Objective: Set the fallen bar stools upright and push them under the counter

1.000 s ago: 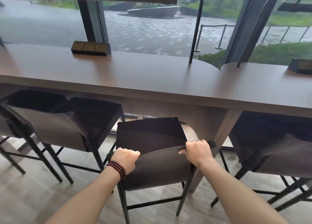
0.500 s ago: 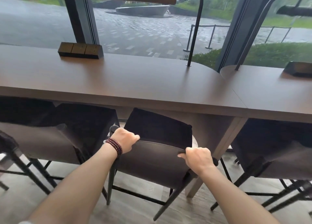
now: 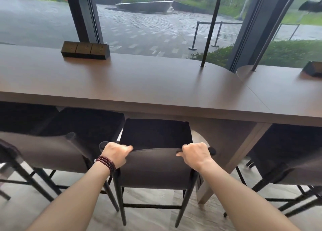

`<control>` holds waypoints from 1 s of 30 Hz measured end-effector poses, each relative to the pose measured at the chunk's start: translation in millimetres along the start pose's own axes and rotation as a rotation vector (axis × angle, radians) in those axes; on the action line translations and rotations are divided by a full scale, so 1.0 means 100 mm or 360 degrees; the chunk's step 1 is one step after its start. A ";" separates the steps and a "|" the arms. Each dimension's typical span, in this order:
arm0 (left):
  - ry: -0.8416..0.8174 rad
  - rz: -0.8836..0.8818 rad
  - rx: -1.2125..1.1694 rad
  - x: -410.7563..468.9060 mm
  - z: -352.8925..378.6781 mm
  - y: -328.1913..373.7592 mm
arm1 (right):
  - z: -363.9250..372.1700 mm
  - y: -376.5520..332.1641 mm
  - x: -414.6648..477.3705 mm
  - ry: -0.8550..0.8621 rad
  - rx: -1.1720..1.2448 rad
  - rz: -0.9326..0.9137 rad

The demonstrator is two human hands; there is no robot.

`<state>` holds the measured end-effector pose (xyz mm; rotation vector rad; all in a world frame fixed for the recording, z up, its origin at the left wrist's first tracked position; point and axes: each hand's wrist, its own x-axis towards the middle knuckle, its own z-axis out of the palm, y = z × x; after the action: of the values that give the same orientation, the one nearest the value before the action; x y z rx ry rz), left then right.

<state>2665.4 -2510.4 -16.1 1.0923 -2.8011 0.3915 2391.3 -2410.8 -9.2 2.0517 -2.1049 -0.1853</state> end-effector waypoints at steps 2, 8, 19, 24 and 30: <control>-0.0011 0.0051 0.0009 -0.03 0.07 0.04 | 0.05 0.00 -0.05 -0.0070 -0.0016 -0.0012; -0.0107 0.0183 0.0126 0.27 0.26 0.07 | 0.12 0.07 -0.09 -0.0197 0.0041 0.0186; -0.0448 0.0080 0.0171 0.48 0.36 0.10 | 0.27 -0.03 -0.05 -0.0243 0.0171 0.0714; -0.0469 0.0038 0.0138 0.48 0.32 0.11 | 0.28 -0.06 -0.03 -0.0213 0.0384 0.0802; -0.0424 0.0010 0.0115 0.50 0.35 0.12 | 0.28 -0.01 0.09 -0.0212 0.0498 0.0854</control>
<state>2620.7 -2544.2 -42.8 1.2355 -3.0419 0.3760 2386.2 -2421.3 -35.8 1.5570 -2.8264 0.0983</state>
